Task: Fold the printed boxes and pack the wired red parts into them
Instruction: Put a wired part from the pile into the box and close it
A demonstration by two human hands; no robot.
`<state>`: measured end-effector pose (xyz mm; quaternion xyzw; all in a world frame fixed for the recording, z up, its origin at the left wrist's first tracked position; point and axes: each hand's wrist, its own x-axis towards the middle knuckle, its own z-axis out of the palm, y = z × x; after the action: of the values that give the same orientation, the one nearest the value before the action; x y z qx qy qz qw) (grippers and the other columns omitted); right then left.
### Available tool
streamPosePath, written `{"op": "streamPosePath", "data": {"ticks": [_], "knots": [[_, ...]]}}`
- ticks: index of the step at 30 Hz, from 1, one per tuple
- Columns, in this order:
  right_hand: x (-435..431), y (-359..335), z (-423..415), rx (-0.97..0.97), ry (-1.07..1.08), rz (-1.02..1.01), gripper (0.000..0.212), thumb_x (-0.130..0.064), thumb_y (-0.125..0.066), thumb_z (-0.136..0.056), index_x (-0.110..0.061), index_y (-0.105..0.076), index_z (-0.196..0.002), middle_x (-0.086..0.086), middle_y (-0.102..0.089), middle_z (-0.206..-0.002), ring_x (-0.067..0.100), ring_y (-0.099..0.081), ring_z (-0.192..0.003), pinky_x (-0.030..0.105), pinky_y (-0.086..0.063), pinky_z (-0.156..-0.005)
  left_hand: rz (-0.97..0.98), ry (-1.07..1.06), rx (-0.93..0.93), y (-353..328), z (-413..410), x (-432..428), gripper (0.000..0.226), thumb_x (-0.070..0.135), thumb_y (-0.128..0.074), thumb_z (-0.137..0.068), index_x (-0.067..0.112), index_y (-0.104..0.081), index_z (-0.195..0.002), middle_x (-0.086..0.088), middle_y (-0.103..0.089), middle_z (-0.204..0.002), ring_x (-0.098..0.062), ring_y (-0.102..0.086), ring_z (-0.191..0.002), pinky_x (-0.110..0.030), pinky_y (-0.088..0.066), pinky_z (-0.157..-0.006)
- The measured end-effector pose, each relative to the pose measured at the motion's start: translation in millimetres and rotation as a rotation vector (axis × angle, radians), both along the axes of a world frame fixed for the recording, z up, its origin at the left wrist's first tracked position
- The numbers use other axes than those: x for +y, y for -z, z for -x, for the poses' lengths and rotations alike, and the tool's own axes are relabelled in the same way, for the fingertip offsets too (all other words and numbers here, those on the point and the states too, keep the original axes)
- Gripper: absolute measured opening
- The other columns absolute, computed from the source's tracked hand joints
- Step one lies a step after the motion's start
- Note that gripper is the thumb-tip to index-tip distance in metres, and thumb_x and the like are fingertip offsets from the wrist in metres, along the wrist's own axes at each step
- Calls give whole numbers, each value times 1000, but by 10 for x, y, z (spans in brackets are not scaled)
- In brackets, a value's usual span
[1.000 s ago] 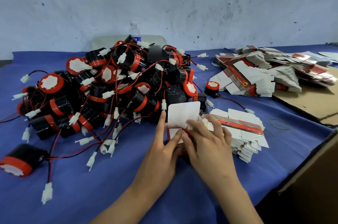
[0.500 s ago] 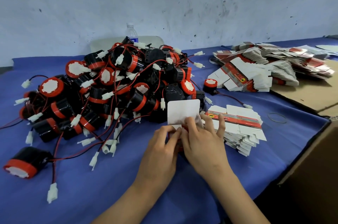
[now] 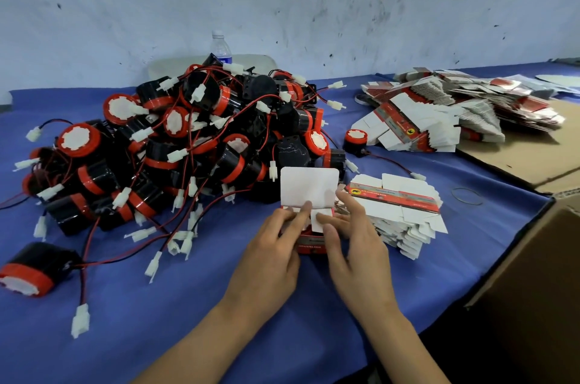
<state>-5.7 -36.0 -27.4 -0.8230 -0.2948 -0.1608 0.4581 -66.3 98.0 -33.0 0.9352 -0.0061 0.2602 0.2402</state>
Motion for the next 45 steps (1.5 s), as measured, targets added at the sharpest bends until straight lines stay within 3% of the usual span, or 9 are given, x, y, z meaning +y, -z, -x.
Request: {"op": "streamPosePath", "data": {"ticks": [5,9,12,18,21,26,33,36,45], "knots": [[-37,-74,-4,63,38,-325,28,-26,-55,-87,-42,-41,-105,-19,-63,-81,4,-62,-77,18,-44,-66,-3,75,-2,-34,8,17,60,1,-56,-80,28,-56,-134,-6,-47,-129,-20,-49,-123,-37,-51,-94],[-88,-157,-44,132,27,-503,21,-40,-55,-87,-28,-59,-103,-11,-63,-95,7,-61,-89,15,-45,-74,90,258,24,-60,26,2,38,21,-56,-86,31,-66,-121,4,-46,-127,-8,-48,-123,-23,-45,-99],[-62,-178,-16,341,-95,-597,32,-47,-50,-88,-22,-67,-76,-4,-66,-74,6,-60,-73,17,-45,-63,128,375,26,-49,35,-32,32,35,-62,-86,29,-69,-117,3,-48,-125,-3,-47,-121,-15,-40,-100],[-12,-209,16,208,-148,-470,24,-44,-50,-86,-38,-64,-68,-15,-61,-63,-2,-55,-61,11,-39,-58,163,413,12,-73,-8,7,35,37,-76,-79,24,-71,-111,-3,-53,-125,-9,-51,-120,-21,-42,-100],[-44,-247,-13,182,-132,-426,18,-33,-53,-87,-37,-70,-82,-14,-70,-79,1,-64,-77,11,-45,-68,166,405,-7,-79,-10,5,32,39,-72,-81,22,-72,-108,-3,-54,-122,-9,-54,-113,-17,-42,-97],[-80,-209,-41,142,-97,-277,43,-3,-60,-89,-44,-67,-100,-14,-73,-83,3,-66,-79,11,-48,-68,135,350,-41,-76,-30,-19,24,37,-68,-86,18,-72,-100,-1,-55,-120,-15,-57,-109,-27,-47,-93],[-100,-157,-5,135,-228,-100,42,-7,-66,-87,-46,-65,-105,-29,-63,-111,-9,-55,-113,12,-40,-97,363,80,-155,-25,-19,-4,31,39,-70,-75,25,-45,-86,13,-47,-89,-9,-51,-86,-20,-45,-78],[-92,-90,5,62,-188,-39,34,-6,-68,-86,-30,-71,-110,-21,-64,-117,1,-54,-118,15,-37,-101,426,122,-136,-32,-19,45,28,30,-68,-76,23,-50,-95,9,-49,-95,-15,-56,-91,-31,-51,-82],[-87,-58,-3,35,-188,-1,32,-15,-71,-85,-35,-69,-109,-29,-59,-115,-8,-48,-119,6,-32,-99,533,80,-115,-57,-30,78,21,0,-61,-90,20,-63,-97,12,-61,-96,-6,-60,-95,-15,-47,-81]]}}
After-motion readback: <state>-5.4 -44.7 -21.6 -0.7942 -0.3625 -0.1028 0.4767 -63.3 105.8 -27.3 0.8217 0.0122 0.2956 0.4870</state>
